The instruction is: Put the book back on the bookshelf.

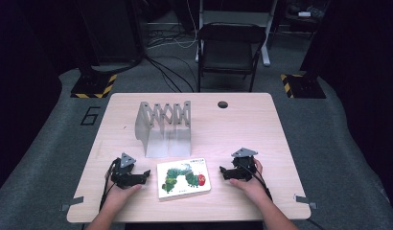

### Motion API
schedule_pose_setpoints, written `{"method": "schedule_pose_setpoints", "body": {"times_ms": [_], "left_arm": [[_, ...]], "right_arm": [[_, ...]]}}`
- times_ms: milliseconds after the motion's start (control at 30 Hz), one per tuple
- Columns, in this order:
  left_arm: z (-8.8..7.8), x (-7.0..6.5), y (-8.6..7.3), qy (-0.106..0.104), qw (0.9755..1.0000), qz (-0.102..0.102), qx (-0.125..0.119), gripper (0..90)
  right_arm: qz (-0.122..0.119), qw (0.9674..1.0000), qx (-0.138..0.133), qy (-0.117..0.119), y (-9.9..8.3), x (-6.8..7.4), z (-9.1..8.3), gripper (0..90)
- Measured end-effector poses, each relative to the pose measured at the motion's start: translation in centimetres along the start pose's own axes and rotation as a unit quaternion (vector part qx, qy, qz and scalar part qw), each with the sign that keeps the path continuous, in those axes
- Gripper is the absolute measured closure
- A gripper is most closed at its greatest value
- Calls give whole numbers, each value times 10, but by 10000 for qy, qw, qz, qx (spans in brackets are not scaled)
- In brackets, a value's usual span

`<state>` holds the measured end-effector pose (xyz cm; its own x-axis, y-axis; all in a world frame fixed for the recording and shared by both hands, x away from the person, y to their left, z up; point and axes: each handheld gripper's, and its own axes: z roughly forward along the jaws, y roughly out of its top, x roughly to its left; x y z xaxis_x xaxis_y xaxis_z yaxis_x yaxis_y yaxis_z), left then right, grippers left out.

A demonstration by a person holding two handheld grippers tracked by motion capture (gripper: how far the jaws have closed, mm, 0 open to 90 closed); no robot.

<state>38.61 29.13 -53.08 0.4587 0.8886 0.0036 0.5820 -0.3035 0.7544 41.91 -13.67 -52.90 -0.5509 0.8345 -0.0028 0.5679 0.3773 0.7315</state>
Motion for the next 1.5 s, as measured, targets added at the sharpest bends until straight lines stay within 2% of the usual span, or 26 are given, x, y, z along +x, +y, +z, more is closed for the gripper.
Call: {"method": "schedule_pose_setpoints", "body": {"times_ms": [300,333,433,500,700,733,867,967,1033,1067,1133,1167,1200,1300,1367,1400,1433,1500], "left_arm": [[0,0,1,48,10000,-37,18,167],[0,0,1,33,10000,-20,82,167],[0,-1,1,43,10000,-35,63,169],[0,-1,1,50,10000,-48,54,174],[-1,-1,0,66,9999,-99,-10,181],[-2,0,1,24,10000,-43,70,189],[-5,0,2,41,9998,-85,145,255],[-8,0,3,-29,9995,-194,238,258],[-10,0,5,-119,9990,-270,331,294],[-11,-1,6,-198,9985,-405,317,307],[-13,-3,7,-287,9978,-521,292,325],[-14,-3,9,-288,9978,-526,287,325],[-15,-5,10,-316,9975,-572,279,326],[-19,-10,13,-370,9968,-681,173,331],[-23,-13,16,-428,9962,-743,174,332],[-24,-16,18,-451,9956,-810,159,331],[-25,-18,20,-483,9950,-855,184,332],[-26,-21,25,-504,9934,-998,261,332]], "right_arm": [[-8,10000,43,57,0,2,1,60],[-3,10000,53,69,0,2,1,59],[74,10000,20,38,-1,3,0,58],[-102,9999,33,26,-1,2,0,46],[-82,10000,32,23,-1,2,0,46],[-81,10000,32,24,-1,2,0,46],[-71,10000,57,26,-1,2,-1,53],[35,9999,91,23,0,3,-3,130],[89,9998,174,19,2,3,-6,188],[55,9998,176,28,2,3,-7,210],[17,9998,176,48,3,4,-9,264],[-94,9998,167,62,3,4,-10,285],[-33,9998,185,74,4,6,-10,308],[-123,9995,215,184,8,8,-14,374],[36,9993,233,282,11,11,-18,390],[17,9992,232,336,12,10,-20,400],[152,9990,227,352,14,12,-24,409],[137,9989,171,408,17,11,-27,427]]}}
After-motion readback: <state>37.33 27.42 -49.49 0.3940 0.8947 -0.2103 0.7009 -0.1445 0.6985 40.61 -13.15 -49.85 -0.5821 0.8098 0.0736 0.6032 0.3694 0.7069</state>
